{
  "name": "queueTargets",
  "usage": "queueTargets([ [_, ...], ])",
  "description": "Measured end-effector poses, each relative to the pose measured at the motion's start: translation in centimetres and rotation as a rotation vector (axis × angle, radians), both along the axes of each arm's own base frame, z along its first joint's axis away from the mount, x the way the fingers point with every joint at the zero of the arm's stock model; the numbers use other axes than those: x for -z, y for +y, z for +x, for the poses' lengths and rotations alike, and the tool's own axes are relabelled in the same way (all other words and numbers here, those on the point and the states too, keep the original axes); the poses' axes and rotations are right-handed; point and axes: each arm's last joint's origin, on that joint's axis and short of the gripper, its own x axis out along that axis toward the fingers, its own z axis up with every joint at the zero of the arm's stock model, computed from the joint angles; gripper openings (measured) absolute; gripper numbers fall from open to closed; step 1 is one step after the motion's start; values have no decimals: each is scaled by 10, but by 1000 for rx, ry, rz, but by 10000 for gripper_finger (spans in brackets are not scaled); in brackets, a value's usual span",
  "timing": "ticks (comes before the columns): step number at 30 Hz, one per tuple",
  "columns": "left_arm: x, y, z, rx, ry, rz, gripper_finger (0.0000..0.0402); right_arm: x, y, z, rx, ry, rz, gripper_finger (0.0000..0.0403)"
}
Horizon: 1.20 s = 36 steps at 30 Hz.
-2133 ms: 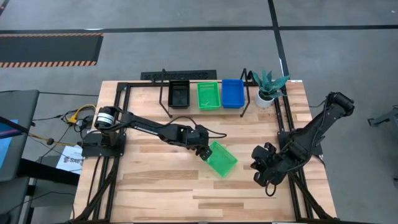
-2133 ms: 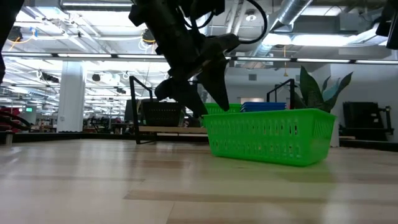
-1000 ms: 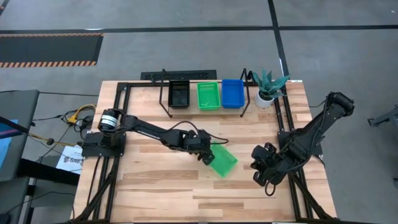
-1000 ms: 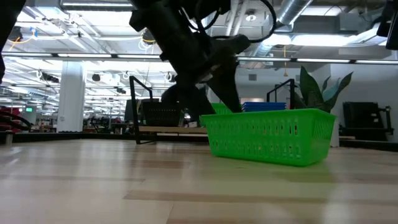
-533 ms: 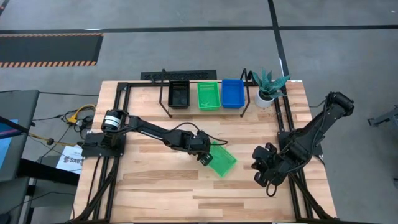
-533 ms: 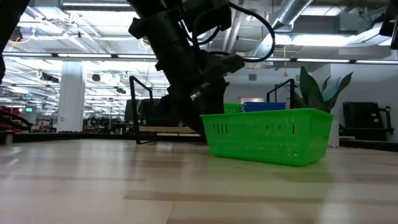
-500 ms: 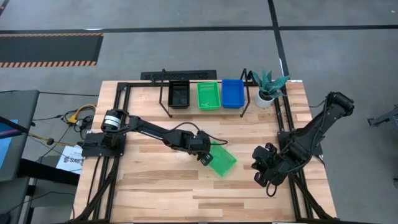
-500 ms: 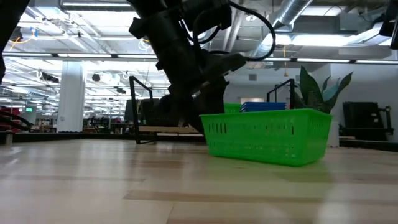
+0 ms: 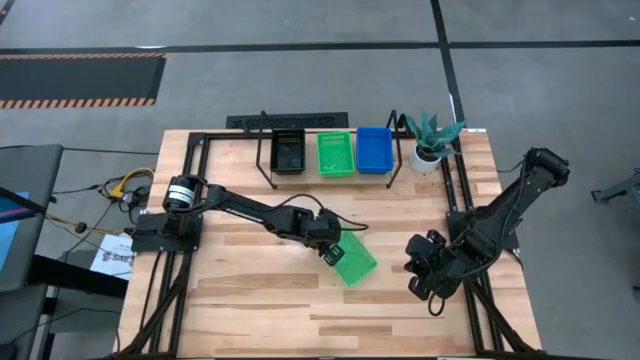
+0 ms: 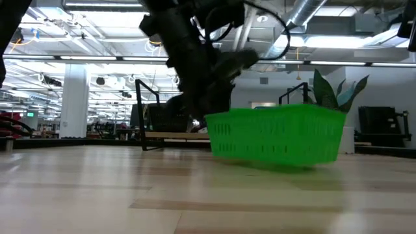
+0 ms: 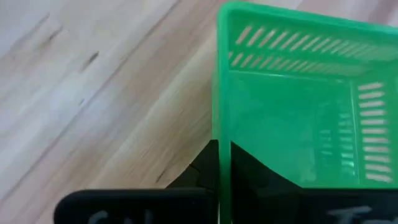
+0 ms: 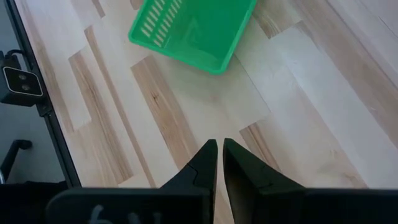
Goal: Stack baskets on shelf by color
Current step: Stack the green bin on top of the other green bins on the shelf
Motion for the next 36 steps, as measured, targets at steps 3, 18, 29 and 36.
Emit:
queueTargets([
  [3,-14,0,4,35,14,34,0,0,0,0,0,0,0,53],
  [18,-126,40,22,214,-7,217,0,1,6,-8,13,14,23,53],
  [29,-185,85,12,286,-33,288,0,1,12,-14,10,17,45,53],
  [36,-215,103,2,341,-97,263,0,1,12,-14,10,17,44,53],
])
